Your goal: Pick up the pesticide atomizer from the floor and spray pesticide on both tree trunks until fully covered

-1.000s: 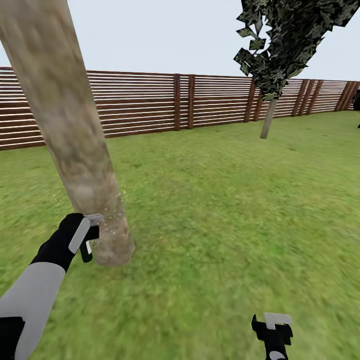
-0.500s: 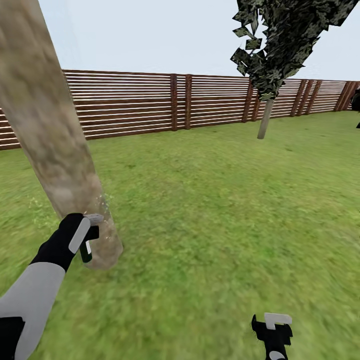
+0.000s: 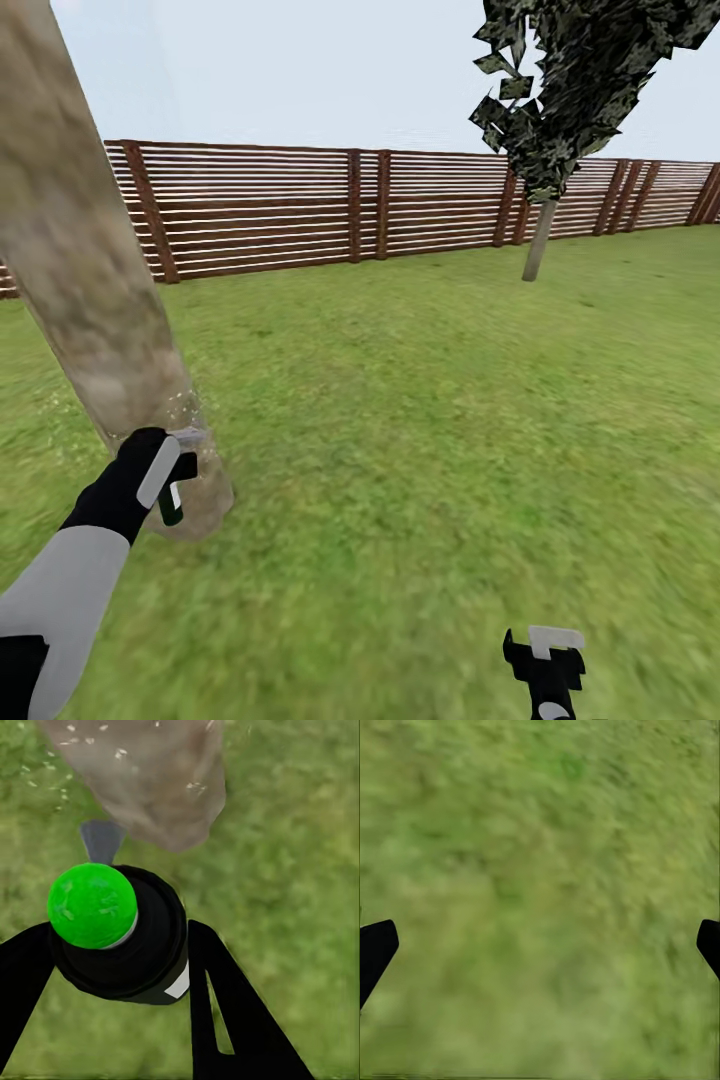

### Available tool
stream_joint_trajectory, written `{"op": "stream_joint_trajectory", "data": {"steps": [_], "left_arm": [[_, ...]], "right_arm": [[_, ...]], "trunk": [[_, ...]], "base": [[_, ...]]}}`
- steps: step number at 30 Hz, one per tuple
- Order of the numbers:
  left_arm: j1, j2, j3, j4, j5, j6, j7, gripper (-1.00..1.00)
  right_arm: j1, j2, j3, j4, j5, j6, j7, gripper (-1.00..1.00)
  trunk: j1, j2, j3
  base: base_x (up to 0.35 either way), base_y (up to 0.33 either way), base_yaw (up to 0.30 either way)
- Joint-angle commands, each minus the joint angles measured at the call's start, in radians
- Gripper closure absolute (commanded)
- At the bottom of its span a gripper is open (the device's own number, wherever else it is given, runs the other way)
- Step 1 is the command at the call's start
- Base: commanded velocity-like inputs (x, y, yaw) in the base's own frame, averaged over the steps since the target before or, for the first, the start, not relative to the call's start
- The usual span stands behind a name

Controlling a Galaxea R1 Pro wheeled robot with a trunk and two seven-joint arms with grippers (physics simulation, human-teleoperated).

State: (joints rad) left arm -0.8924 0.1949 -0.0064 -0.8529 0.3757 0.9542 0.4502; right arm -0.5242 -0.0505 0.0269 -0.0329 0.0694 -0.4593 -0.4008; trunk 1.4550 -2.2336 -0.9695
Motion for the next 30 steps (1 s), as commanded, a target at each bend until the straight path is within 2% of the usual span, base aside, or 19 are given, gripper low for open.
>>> {"op": "stream_joint_trajectory", "data": {"steps": [1,2,3,4,6,8,9,10,13,15,16,17,19,20,22,24,27,29,30], "left_arm": [[0.007,0.001,0.000,0.000,0.009,0.000,0.008,1.00],[0.095,0.003,-0.001,-0.002,0.012,-0.015,0.005,1.00],[0.161,0.003,-0.005,-0.003,0.013,-0.073,0.001,1.00],[0.204,0.001,-0.011,-0.004,0.014,-0.117,-0.001,1.00],[0.249,0.000,-0.015,-0.004,0.015,-0.146,-0.004,1.00],[0.288,0.001,-0.015,-0.005,0.014,-0.160,-0.041,1.00],[0.330,0.003,-0.014,-0.005,-0.010,-0.171,-0.105,1.00],[0.341,0.004,-0.014,-0.004,-0.034,-0.173,-0.130,1.00],[0.374,0.019,-0.016,0.000,-0.153,-0.207,-0.268,1.00],[0.384,0.048,-0.036,0.030,-0.280,-0.310,-0.450,1.00],[0.386,0.061,-0.043,0.062,-0.362,-0.372,-0.561,1.00],[0.384,0.073,-0.047,0.116,-0.511,-0.491,-0.760,1.00],[0.379,0.082,-0.046,0.152,-0.695,-0.608,-1.028,1.00],[0.377,0.084,-0.046,0.154,-0.768,-0.635,-1.164,1.00],[0.373,0.082,-0.048,0.151,-0.892,-0.665,-1.398,1.00],[0.373,0.071,-0.057,0.151,-0.978,-0.724,-1.487,1.00],[0.387,0.054,-0.075,0.165,-0.977,-0.739,-1.469,1.00],[0.386,0.043,-0.086,0.154,-0.969,-0.750,-1.464,1.00],[0.385,0.037,-0.080,0.148,-0.972,-0.756,-1.468,1.00]], "right_arm": [[-0.001,0.000,0.002,0.001,0.007,0.001,-0.007,-1.00],[-0.001,0.000,0.002,0.001,0.007,0.001,-0.007,-1.00],[0.000,0.000,0.002,0.000,0.007,0.001,-0.007,-1.00],[-0.001,0.000,0.002,0.000,0.007,0.001,-0.007,-1.00],[-0.001,0.000,0.002,0.000,0.007,0.001,-0.007,-1.00],[-0.001,0.000,0.002,0.000,0.007,0.001,-0.007,-1.00],[0.000,0.000,0.002,0.000,0.007,0.001,-0.007,-1.00],[0.000,0.000,0.002,0.000,0.007,0.001,-0.007,-1.00],[0.000,0.001,0.002,-0.001,0.007,0.001,-0.007,-1.00],[0.000,0.002,0.006,-0.005,0.020,0.003,0.011,-1.00],[-0.001,0.003,0.026,-0.010,0.062,0.004,0.079,-1.00],[-0.002,-0.001,0.070,-0.053,0.161,0.006,0.298,-1.00],[-0.002,-0.010,0.089,-0.161,0.223,0.030,0.604,-1.00],[-0.005,-0.013,0.093,-0.215,0.258,0.063,0.743,-1.00],[-0.019,-0.016,0.097,-0.335,0.385,0.119,1.015,-1.00],[-0.022,-0.017,0.096,-0.411,0.473,0.133,1.161,-1.00],[-0.030,0.000,0.104,-0.426,0.487,0.130,1.176,-1.00],[-0.030,0.012,0.106,-0.438,0.480,0.129,1.180,-1.00],[-0.030,0.017,0.111,-0.443,0.480,0.128,1.174,-1.00]], "trunk": [[-0.001,0.000,0.000],[-0.001,0.000,0.001],[-0.001,0.000,0.002],[-0.001,0.000,0.003],[-0.001,0.000,0.005],[-0.001,0.000,0.007],[-0.001,0.000,0.007],[-0.001,0.000,0.008],[-0.001,0.000,0.008],[-0.001,0.000,0.008],[-0.001,0.000,0.008],[-0.001,0.000,0.008],[-0.001,0.000,0.008],[-0.001,0.000,0.008],[-0.001,0.000,0.008],[-0.001,0.000,0.008],[-0.001,0.000,0.008],[-0.001,0.000,0.008],[-0.001,0.000,0.008]], "base": [[-0.285,-0.141,0.242],[-0.310,-0.092,0.234],[-0.320,-0.032,0.231],[-0.324,-0.013,0.230],[-0.329,-0.005,0.228],[-0.331,-0.001,0.208],[-0.331,0.000,0.153],[-0.331,0.000,0.092],[-0.331,0.000,0.022],[-0.331,0.000,0.004],[-0.331,0.000,0.001],[-0.318,0.000,0.000],[-0.241,0.000,0.000],[-0.146,0.000,0.000],[-0.053,0.000,0.000],[-0.012,0.000,0.000],[0.000,0.000,0.000],[0.000,0.000,0.000],[0.000,0.000,0.000]]}}
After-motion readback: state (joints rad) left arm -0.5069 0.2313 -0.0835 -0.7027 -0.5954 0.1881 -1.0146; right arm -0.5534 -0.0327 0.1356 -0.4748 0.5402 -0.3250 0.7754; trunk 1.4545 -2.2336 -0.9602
